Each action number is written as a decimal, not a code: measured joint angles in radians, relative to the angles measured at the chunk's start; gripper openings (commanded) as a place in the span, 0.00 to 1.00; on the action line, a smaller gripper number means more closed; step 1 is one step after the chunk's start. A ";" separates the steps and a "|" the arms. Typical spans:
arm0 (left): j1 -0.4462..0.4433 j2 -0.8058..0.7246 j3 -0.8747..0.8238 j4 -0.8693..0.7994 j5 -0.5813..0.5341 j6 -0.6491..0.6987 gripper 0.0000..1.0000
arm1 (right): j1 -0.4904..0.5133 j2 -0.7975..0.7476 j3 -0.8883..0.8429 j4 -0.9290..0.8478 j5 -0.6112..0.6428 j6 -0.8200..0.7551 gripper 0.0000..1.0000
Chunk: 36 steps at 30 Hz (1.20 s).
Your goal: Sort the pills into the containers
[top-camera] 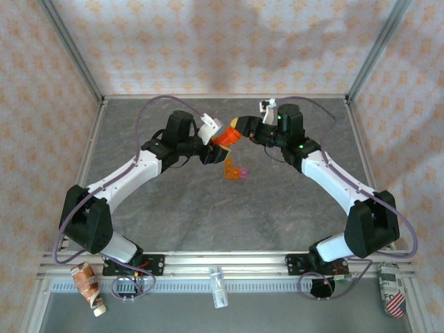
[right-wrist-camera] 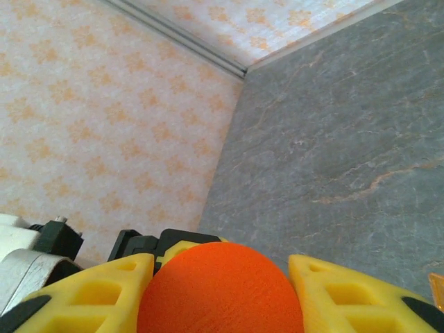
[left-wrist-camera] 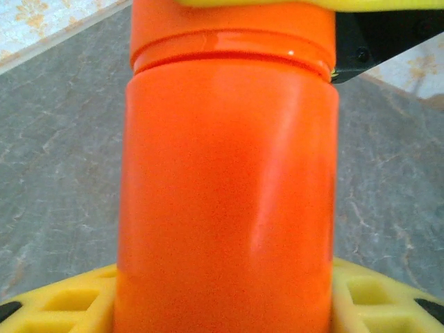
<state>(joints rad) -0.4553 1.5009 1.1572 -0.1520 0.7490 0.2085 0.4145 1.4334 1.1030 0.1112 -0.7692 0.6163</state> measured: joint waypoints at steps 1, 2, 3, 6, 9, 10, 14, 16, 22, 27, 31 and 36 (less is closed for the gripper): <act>0.000 0.000 0.000 0.001 0.001 -0.002 0.00 | -0.001 0.000 0.000 0.003 -0.006 0.000 0.72; 0.000 0.000 0.000 0.001 0.004 -0.001 0.00 | -0.001 0.000 0.000 0.003 -0.001 0.005 0.78; -0.002 0.000 0.000 0.001 0.003 0.001 0.00 | -0.002 0.000 0.002 -0.002 0.014 0.007 0.81; -0.010 -0.009 -0.005 0.004 -0.037 0.020 0.00 | -0.006 -0.004 0.040 -0.101 0.088 0.039 0.85; -0.021 -0.026 -0.018 0.006 -0.106 0.059 0.00 | -0.006 -0.014 0.109 -0.236 0.180 0.107 0.86; -0.023 -0.029 -0.021 0.008 -0.132 0.076 0.00 | -0.006 -0.015 0.136 -0.281 0.207 0.129 0.86; -0.051 -0.031 -0.027 0.015 -0.221 0.136 0.00 | 0.002 -0.025 0.180 -0.367 0.279 0.200 0.87; -0.065 -0.031 -0.034 0.017 -0.250 0.158 0.00 | 0.018 -0.024 0.185 -0.397 0.305 0.219 0.87; -0.087 -0.031 -0.036 0.022 -0.293 0.191 0.00 | 0.081 0.005 0.204 -0.450 0.341 0.251 0.85; -0.088 -0.031 -0.036 0.025 -0.307 0.199 0.00 | 0.106 0.036 0.208 -0.456 0.344 0.268 0.78; -0.089 -0.031 -0.036 0.030 -0.313 0.205 0.00 | 0.111 0.038 0.208 -0.455 0.344 0.282 0.67; -0.089 -0.030 -0.036 0.030 -0.314 0.207 0.00 | 0.113 0.038 0.208 -0.442 0.340 0.291 0.47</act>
<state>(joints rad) -0.5438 1.4708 1.1210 -0.1219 0.4347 0.4152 0.5278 1.4712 1.3113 -0.3309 -0.4290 0.9070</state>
